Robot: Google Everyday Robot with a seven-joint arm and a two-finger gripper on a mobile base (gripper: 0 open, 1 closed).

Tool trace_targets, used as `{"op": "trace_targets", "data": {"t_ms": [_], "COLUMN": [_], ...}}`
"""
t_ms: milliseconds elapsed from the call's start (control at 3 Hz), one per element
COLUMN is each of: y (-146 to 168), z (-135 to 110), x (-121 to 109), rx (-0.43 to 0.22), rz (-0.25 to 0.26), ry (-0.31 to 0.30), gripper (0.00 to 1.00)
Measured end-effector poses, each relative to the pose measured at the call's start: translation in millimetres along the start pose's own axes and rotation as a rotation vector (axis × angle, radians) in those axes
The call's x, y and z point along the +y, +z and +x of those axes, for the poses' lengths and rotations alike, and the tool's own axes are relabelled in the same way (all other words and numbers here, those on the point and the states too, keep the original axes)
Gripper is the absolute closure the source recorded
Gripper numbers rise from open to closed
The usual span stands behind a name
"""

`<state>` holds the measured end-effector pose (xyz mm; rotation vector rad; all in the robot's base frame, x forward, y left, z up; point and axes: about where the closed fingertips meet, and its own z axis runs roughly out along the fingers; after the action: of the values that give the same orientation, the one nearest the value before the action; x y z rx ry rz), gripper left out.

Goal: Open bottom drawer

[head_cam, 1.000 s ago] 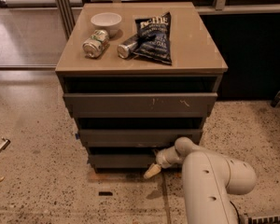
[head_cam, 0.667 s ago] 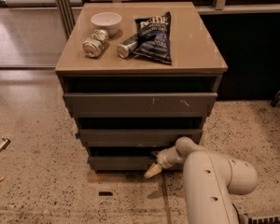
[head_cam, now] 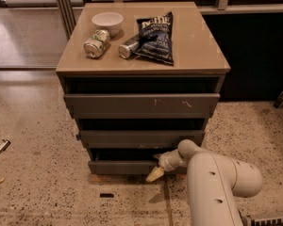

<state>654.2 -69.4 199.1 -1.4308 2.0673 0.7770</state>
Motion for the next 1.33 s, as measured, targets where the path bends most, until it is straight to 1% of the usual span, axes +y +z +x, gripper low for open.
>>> {"op": "trace_targets", "data": {"t_ms": [333,667,1000,1333], "y": [-5.8,-7.5,-13.6,-23.2], "z": [12.8,15.7,28.6,39.8], "x": [19.0,23.1,45.4,71.1], "rx": [0.002,0.003,0.010,0.022], "rz": [0.005,0.006,0.004,0.001], "ry": [0.005,0.007,0.015,0.015], "gripper": [0.15,0.34,0.43,0.43]}}
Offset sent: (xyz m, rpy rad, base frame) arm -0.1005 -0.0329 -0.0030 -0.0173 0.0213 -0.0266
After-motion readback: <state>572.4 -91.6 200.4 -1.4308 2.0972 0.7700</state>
